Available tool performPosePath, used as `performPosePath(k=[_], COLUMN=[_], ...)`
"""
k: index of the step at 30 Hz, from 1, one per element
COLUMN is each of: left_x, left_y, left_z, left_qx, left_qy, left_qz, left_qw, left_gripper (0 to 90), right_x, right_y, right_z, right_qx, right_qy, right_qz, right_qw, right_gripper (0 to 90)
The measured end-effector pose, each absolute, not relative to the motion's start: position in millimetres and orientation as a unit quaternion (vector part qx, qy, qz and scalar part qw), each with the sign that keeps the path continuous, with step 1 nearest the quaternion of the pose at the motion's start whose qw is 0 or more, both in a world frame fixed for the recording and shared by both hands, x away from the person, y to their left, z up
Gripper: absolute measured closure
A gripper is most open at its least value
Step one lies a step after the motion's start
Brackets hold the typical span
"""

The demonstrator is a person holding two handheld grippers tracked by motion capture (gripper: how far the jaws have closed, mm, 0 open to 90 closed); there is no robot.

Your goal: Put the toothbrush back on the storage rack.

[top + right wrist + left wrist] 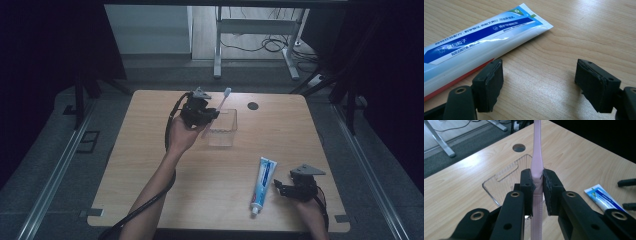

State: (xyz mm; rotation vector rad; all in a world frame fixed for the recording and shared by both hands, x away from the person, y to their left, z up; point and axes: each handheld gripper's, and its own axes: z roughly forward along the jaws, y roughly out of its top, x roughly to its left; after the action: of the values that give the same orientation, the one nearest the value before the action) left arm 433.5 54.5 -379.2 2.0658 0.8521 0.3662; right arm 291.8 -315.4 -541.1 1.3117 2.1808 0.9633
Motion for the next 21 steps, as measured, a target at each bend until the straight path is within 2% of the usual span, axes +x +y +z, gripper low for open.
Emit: performPosePath(k=[21], left_x=[463], left_y=[37], left_z=[-379], left_qx=[0.796], left_qy=[0.355], left_qz=[0.174], left_qw=[0.459], left_gripper=[79.2], right_x=[292], right_y=[-315], right_z=[-541], right_qx=[0.470], right_qy=[0.785], right_qz=[0.347], right_qw=[0.208], right_gripper=[23.5])
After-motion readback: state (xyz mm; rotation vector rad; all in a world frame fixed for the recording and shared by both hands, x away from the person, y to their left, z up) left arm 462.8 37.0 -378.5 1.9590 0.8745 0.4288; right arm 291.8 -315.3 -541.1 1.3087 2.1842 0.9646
